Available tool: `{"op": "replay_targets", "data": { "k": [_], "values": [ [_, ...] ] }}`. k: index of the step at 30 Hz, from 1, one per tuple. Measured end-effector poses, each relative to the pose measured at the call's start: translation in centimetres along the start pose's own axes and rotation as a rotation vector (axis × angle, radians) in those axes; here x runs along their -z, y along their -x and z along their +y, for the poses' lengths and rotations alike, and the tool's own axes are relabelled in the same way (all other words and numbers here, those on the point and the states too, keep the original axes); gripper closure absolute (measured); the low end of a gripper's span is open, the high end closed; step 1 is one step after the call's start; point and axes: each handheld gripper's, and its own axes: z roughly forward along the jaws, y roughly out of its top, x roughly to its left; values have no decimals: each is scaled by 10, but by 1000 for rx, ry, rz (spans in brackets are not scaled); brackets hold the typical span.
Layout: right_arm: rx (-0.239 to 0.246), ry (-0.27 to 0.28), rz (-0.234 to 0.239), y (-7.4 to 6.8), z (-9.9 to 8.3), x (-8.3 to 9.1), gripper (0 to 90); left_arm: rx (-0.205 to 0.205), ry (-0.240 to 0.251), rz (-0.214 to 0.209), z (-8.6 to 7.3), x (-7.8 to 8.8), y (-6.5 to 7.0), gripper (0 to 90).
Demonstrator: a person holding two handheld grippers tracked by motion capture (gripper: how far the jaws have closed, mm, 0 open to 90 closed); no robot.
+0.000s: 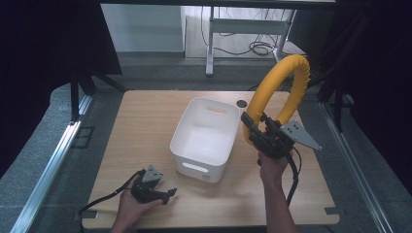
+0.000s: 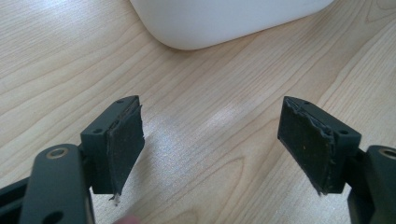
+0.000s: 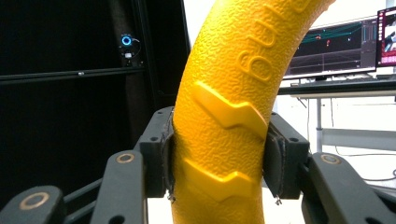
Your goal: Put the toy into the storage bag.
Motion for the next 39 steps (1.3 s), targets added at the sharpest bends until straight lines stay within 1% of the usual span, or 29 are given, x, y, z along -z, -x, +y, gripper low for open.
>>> {"op": "replay_targets", "data": {
  "k": [6,11,13,17,18,22,24,27,28,36,39],
  "values": [
    [4,13,7,-6,4,-1,510,-1,-1,0,0,0,0,225],
    [11,12,15,-9,9,-6,511,2,-2,1,0,0,0,225],
    [17,22,24,-13,12,-8,511,3,-2,1,0,-1,0,225],
    [29,25,30,-18,14,-9,510,7,-5,0,0,-1,1,225],
    [34,31,34,-22,15,-11,510,6,-5,0,0,-1,1,225],
    [35,30,39,-24,16,-12,510,-2,-2,2,0,0,0,225],
    [27,38,38,-26,17,-13,510,-1,-3,2,0,0,0,225],
    [31,42,45,-29,18,-15,510,-1,-4,1,0,0,0,225],
    [39,36,49,-30,18,-15,510,-1,-4,1,0,0,0,225],
    [37,37,58,-34,19,-18,509,0,-5,2,0,0,0,225],
    [35,46,61,-37,20,-20,510,-1,-6,2,0,0,0,225]
  ]
}}
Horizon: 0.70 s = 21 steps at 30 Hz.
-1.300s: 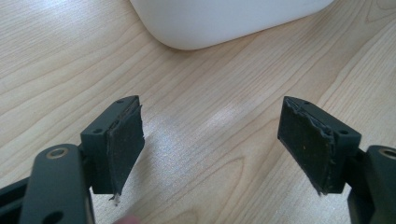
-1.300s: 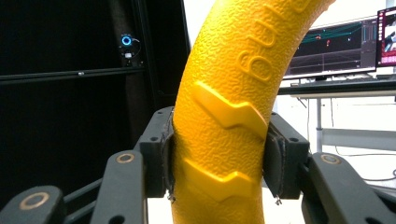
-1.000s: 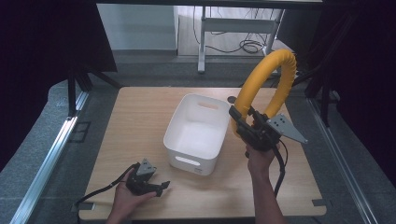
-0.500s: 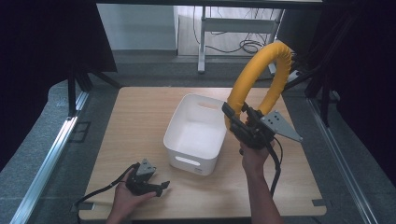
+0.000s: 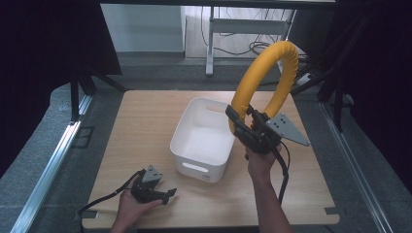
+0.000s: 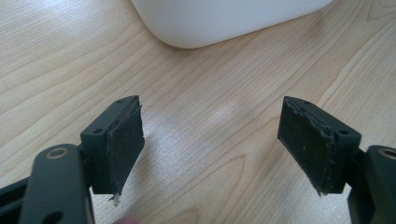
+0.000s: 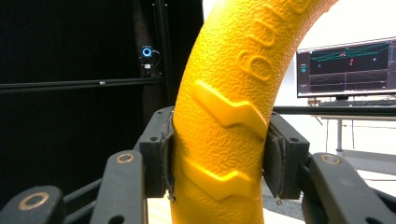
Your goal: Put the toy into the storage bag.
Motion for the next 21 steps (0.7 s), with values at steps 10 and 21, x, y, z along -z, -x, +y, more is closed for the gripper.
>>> {"op": "replay_targets", "data": {
  "k": [10,21],
  "values": [
    [10,0,22,-9,1,-5,509,-1,0,1,0,0,0,225],
    [27,-1,56,-21,4,-16,509,-1,-2,3,0,0,0,224]
  ]
}}
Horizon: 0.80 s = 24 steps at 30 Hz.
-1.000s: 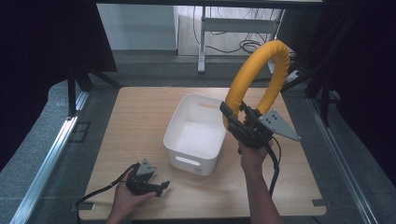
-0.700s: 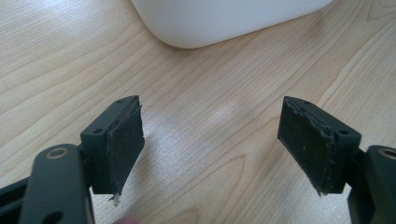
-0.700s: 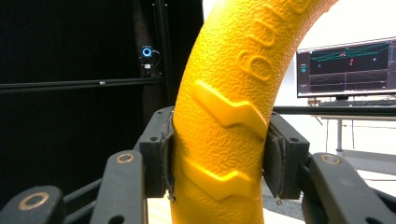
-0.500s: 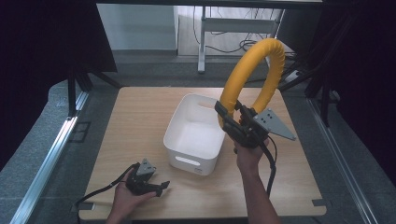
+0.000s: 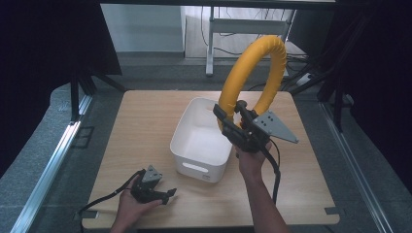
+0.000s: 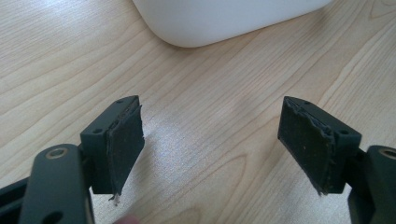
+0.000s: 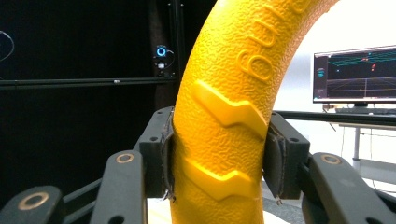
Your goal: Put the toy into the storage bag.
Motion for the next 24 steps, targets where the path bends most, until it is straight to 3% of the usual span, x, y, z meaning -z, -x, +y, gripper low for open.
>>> {"op": "replay_targets", "data": {
  "k": [20,21,22,24],
  "values": [
    [-19,-27,39,-13,-6,-20,508,2,0,0,0,1,0,224],
    [-15,-38,57,-12,-6,-20,508,2,0,0,0,1,0,224],
    [-22,-26,32,-14,-7,-21,508,1,0,0,0,1,0,224],
    [-19,-42,65,-13,-7,-22,508,1,0,1,0,1,0,224]
  ]
}}
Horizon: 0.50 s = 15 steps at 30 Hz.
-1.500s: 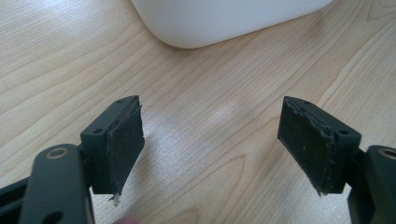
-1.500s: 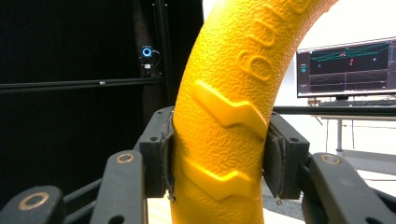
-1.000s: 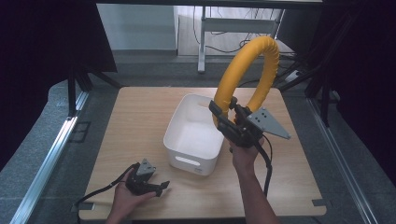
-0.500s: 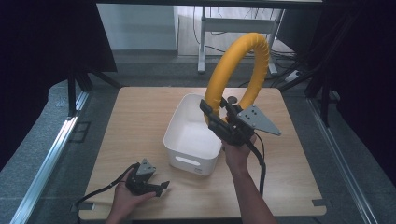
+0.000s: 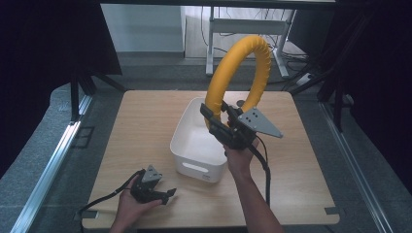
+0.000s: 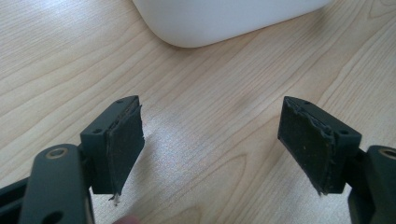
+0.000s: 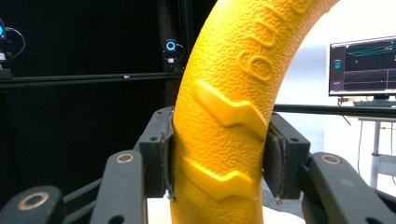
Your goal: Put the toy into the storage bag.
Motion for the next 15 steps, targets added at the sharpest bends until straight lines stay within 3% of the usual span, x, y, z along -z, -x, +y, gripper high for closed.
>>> {"op": "replay_targets", "data": {
  "k": [1,2,3,5,15],
  "values": [
    [-8,13,-30,-2,-1,-2,508,0,0,0,0,0,0,224],
    [-12,17,-30,-2,-1,-3,508,0,0,-1,0,0,0,224],
    [-4,-1,1,-1,-1,-2,509,0,1,0,0,0,0,224],
    [-6,-11,21,0,-1,-2,508,1,1,-1,0,0,0,224],
    [-11,-14,30,-4,-4,-10,508,-2,0,-1,0,0,0,224]
  ]
}}
